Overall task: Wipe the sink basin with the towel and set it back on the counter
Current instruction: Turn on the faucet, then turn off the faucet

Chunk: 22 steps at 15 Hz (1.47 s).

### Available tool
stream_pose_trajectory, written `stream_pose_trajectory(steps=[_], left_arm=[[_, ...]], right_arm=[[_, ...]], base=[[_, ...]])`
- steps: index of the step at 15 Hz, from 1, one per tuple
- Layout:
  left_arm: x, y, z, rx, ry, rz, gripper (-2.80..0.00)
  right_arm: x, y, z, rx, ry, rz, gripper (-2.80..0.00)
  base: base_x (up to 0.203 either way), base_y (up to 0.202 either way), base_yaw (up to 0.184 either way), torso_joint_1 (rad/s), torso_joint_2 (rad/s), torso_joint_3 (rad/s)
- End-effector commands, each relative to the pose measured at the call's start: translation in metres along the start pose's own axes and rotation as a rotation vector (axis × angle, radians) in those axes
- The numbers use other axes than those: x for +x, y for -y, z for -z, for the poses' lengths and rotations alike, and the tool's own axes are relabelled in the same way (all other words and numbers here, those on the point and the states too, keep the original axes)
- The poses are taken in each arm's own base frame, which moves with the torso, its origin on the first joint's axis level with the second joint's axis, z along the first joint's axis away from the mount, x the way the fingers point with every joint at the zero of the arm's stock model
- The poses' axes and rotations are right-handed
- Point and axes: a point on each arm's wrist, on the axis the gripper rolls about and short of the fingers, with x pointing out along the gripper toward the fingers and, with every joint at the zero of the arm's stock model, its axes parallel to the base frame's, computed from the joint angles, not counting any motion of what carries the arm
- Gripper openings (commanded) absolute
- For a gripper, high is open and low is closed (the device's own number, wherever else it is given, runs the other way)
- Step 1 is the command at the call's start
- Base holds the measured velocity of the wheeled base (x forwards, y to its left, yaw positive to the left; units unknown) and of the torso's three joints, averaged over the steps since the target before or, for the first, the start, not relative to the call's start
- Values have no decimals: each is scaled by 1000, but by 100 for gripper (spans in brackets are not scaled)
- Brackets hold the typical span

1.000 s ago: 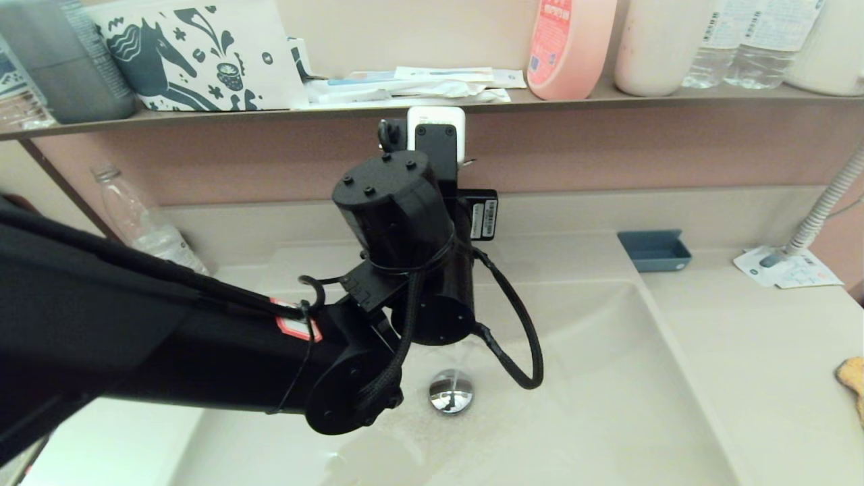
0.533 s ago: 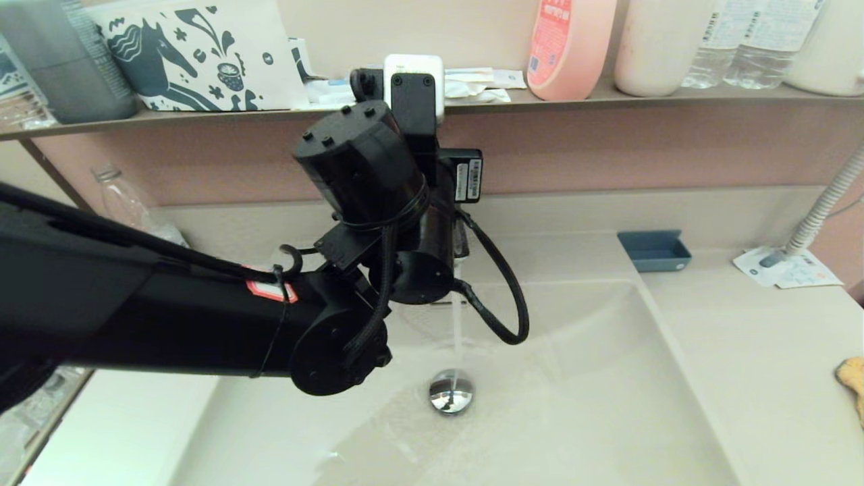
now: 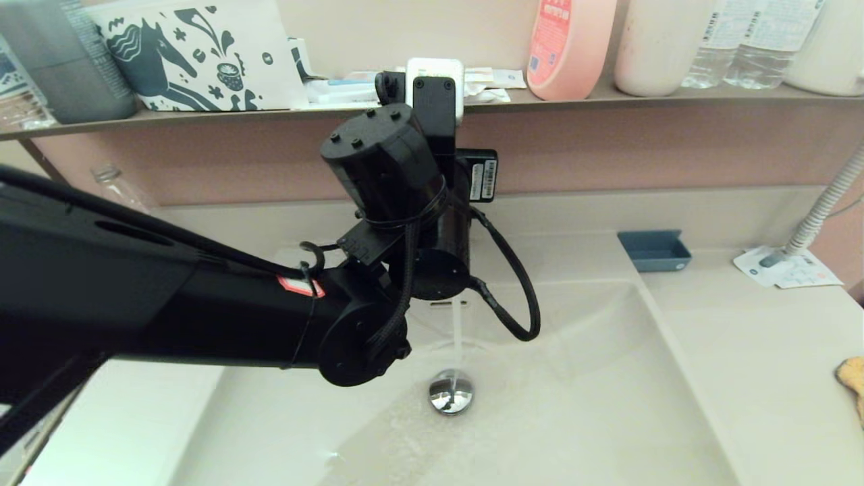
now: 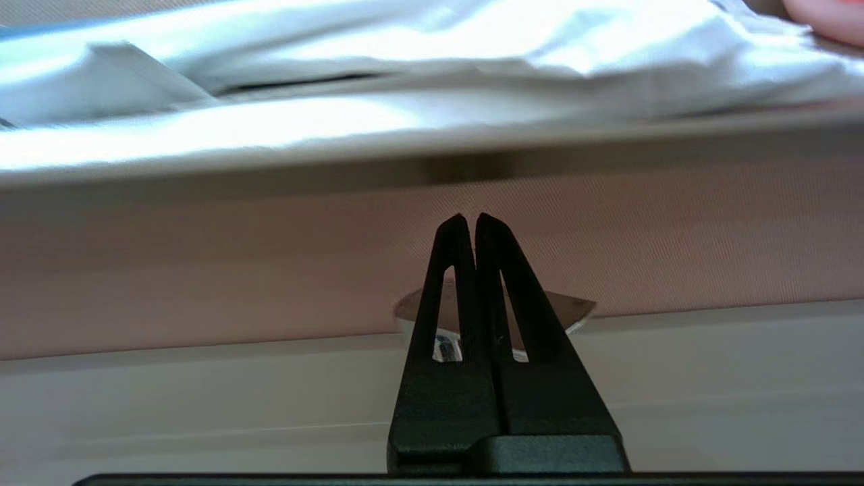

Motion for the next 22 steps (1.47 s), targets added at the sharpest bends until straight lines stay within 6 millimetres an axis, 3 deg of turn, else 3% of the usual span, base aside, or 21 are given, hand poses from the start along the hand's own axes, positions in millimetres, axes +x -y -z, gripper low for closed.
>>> stream_pose_trajectory(steps=[1,10,22], left_arm=[[-2,6,4,3,-6,8,-280],[-11,23,15,4,-24,48,-280],[-5,20,20,14,-29,33,-280]], right_arm=[[0,0,0,0,0,0,-280],[0,0,0,0,0,0,-280],[0,0,0,0,0,0,-280]], base=[[0,0,0,0,0,0],[0,0,0,0,0,0],[0,0,0,0,0,0]])
